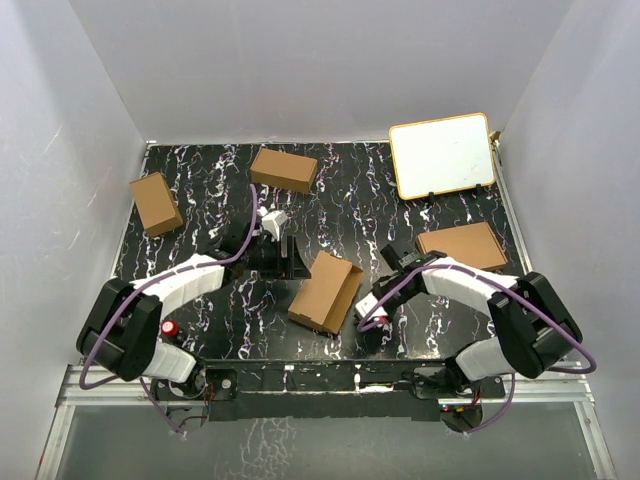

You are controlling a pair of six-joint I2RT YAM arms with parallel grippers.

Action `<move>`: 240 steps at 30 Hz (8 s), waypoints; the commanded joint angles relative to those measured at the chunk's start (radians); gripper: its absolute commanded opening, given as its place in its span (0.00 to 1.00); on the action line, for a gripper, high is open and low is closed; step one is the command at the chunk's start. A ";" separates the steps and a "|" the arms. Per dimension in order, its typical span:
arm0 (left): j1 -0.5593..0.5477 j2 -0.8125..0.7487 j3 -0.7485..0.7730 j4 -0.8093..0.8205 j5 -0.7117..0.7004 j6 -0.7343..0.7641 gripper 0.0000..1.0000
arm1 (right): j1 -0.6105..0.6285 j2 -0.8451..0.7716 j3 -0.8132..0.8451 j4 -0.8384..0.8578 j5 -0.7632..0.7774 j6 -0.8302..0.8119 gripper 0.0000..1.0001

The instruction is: Fold the paper box

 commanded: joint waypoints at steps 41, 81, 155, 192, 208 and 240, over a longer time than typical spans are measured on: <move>-0.140 -0.079 -0.044 0.091 -0.185 -0.083 0.66 | -0.118 0.017 0.111 -0.037 -0.043 0.181 0.17; -0.182 0.338 0.136 0.245 -0.063 -0.122 0.56 | -0.017 0.152 0.203 0.384 0.398 0.897 0.17; -0.023 -0.051 -0.063 0.262 -0.077 -0.158 0.73 | -0.181 0.068 0.148 0.202 0.101 0.711 0.12; -0.212 -0.195 -0.358 0.327 -0.297 -0.613 0.47 | 0.182 0.222 0.242 0.212 0.264 0.697 0.13; -0.319 -0.211 -0.304 0.303 -0.473 -0.578 0.53 | 0.072 0.186 0.277 0.194 0.312 0.768 0.14; -0.018 0.140 -0.034 0.271 -0.133 -0.310 0.60 | 0.060 0.465 0.574 0.157 0.464 0.582 0.24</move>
